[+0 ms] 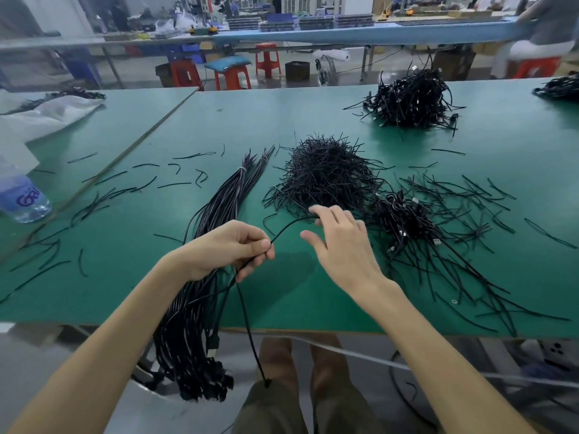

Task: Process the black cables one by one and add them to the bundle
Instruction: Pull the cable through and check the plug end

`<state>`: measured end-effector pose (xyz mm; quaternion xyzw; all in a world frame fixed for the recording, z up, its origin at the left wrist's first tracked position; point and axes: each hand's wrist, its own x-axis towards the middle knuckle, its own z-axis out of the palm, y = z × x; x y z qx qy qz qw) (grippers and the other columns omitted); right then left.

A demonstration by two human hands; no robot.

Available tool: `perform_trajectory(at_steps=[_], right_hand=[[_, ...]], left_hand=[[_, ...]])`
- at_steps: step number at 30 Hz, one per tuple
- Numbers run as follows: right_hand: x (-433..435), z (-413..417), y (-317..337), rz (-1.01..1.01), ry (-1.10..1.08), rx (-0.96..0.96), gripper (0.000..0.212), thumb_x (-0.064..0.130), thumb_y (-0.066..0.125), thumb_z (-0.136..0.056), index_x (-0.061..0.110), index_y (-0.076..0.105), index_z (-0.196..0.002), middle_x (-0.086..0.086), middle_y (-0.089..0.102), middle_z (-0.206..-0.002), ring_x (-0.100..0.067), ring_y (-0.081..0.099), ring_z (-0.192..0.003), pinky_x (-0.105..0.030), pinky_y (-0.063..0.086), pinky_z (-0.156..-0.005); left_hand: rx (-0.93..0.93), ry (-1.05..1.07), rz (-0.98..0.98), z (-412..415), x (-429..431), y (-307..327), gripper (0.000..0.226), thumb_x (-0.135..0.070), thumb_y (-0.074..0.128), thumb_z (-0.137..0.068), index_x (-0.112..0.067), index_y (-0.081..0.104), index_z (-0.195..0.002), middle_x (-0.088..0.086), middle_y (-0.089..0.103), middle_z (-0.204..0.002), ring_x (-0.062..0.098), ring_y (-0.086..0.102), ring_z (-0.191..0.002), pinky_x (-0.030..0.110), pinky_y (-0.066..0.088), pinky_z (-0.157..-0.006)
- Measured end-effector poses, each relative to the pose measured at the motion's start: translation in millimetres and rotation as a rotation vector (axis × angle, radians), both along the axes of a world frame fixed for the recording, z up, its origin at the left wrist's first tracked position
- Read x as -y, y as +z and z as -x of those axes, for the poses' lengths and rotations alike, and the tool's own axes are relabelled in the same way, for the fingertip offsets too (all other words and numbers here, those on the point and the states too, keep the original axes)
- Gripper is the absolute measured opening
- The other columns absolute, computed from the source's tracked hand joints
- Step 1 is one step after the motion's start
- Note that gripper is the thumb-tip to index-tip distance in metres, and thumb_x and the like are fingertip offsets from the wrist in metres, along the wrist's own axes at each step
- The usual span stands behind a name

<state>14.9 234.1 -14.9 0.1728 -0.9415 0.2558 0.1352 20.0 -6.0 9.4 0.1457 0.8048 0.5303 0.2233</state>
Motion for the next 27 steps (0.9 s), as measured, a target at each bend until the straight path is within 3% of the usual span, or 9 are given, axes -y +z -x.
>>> perform_trajectory(at_steps=[2, 4, 8, 11, 13, 16, 20, 23, 27], right_hand=[[10.8, -3.2, 4.1, -0.109, 0.037, -0.085, 0.063, 0.038, 0.062, -0.098, 0.018, 0.038, -0.153, -0.001, 0.049, -0.134, -0.021, 0.043, -0.126, -0.041, 0.028, -0.111], [23.8, -6.8, 5.5, -0.214, 0.156, -0.137, 0.061, 0.024, 0.062, -0.095, 0.020, 0.039, -0.151, -0.001, 0.050, -0.134, -0.022, 0.044, -0.125, -0.040, 0.028, -0.109], [34.5, -12.4, 3.8, -0.295, 0.348, 0.011, 0.031, -0.003, 0.047, -0.092, 0.018, 0.057, -0.113, -0.001, 0.065, -0.104, -0.026, 0.057, -0.096, -0.034, 0.039, -0.083], [32.6, -13.5, -3.8, -0.173, 0.313, 0.238, 0.023, 0.000, 0.040, -0.095, 0.015, 0.056, -0.103, -0.009, 0.063, -0.091, -0.035, 0.057, -0.081, -0.040, 0.046, -0.069], [32.4, -14.8, -6.8, -0.039, 0.279, 0.324, 0.034, -0.001, 0.038, -0.095, 0.019, 0.061, -0.109, -0.010, 0.066, -0.094, -0.035, 0.060, -0.083, -0.042, 0.052, -0.074], [31.9, -9.7, -5.9, 0.135, 0.207, 0.327, 0.042, 0.000, 0.037, -0.093, 0.023, 0.065, -0.113, -0.007, 0.069, -0.101, -0.031, 0.063, -0.090, -0.044, 0.053, -0.081], [36.6, -9.2, -3.6, 0.266, 0.186, 0.323, 0.041, -0.001, 0.036, -0.090, 0.021, 0.068, -0.104, 0.013, 0.055, -0.080, -0.015, 0.053, -0.073, -0.038, 0.048, -0.070], [39.7, -11.0, -5.1, 0.335, 0.196, 0.373, 0.040, -0.002, 0.036, -0.091, 0.020, 0.069, -0.100, 0.021, 0.049, -0.072, -0.006, 0.049, -0.072, -0.033, 0.044, -0.072], [40.4, -10.4, -9.5, 0.298, 0.245, 0.417, 0.022, 0.009, 0.044, -0.102, 0.016, 0.065, -0.107, 0.010, 0.058, -0.078, -0.018, 0.057, -0.078, -0.041, 0.052, -0.079]], left_hand=[[0.023, -0.030, 0.003, -2.4, -4.4, -0.2, 0.024, -0.026, 0.057, -0.102, -0.007, 0.069, -0.093, 0.006, 0.055, -0.072, 0.017, 0.050, -0.050, 0.025, 0.047, -0.049], [0.058, -0.119, 0.020, -4.2, -8.6, -0.5, 0.023, -0.023, 0.056, -0.105, -0.008, 0.069, -0.093, 0.006, 0.057, -0.072, 0.016, 0.053, -0.047, 0.022, 0.045, -0.050], [0.172, -0.167, -0.028, -3.2, -7.1, 0.0, 0.023, -0.024, 0.057, -0.105, -0.008, 0.068, -0.094, 0.005, 0.054, -0.073, 0.010, 0.049, -0.042, 0.019, 0.040, -0.045], [0.361, -0.183, -0.146, -3.7, 1.2, -0.6, 0.026, -0.028, 0.056, -0.105, -0.006, 0.066, -0.095, 0.003, 0.051, -0.068, 0.004, 0.040, -0.037, 0.015, 0.034, -0.035], [0.394, -0.229, -0.142, -5.4, 1.9, -3.1, 0.030, -0.031, 0.055, -0.106, -0.005, 0.065, -0.095, 0.004, 0.056, -0.066, 0.004, 0.042, -0.037, 0.014, 0.036, -0.035], [0.357, -0.302, -0.108, -9.3, -0.5, -6.6, 0.035, -0.033, 0.052, -0.108, -0.004, 0.067, -0.095, 0.009, 0.065, -0.072, 0.008, 0.053, -0.046, 0.018, 0.047, -0.047], [0.348, -0.338, -0.154, -13.2, 9.1, -8.1, 0.035, -0.025, 0.043, -0.111, -0.001, 0.065, -0.099, 0.012, 0.067, -0.078, 0.014, 0.060, -0.055, 0.023, 0.053, -0.057], [0.395, -0.293, -0.223, -14.3, 13.0, -11.5, 0.033, -0.020, 0.042, -0.111, 0.000, 0.062, -0.095, 0.010, 0.063, -0.070, 0.010, 0.056, -0.048, 0.020, 0.051, -0.049], [0.440, -0.183, -0.309, -15.2, 14.6, -18.8, 0.029, -0.019, 0.044, -0.110, -0.001, 0.060, -0.094, 0.008, 0.059, -0.066, 0.006, 0.050, -0.040, 0.017, 0.046, -0.041]])
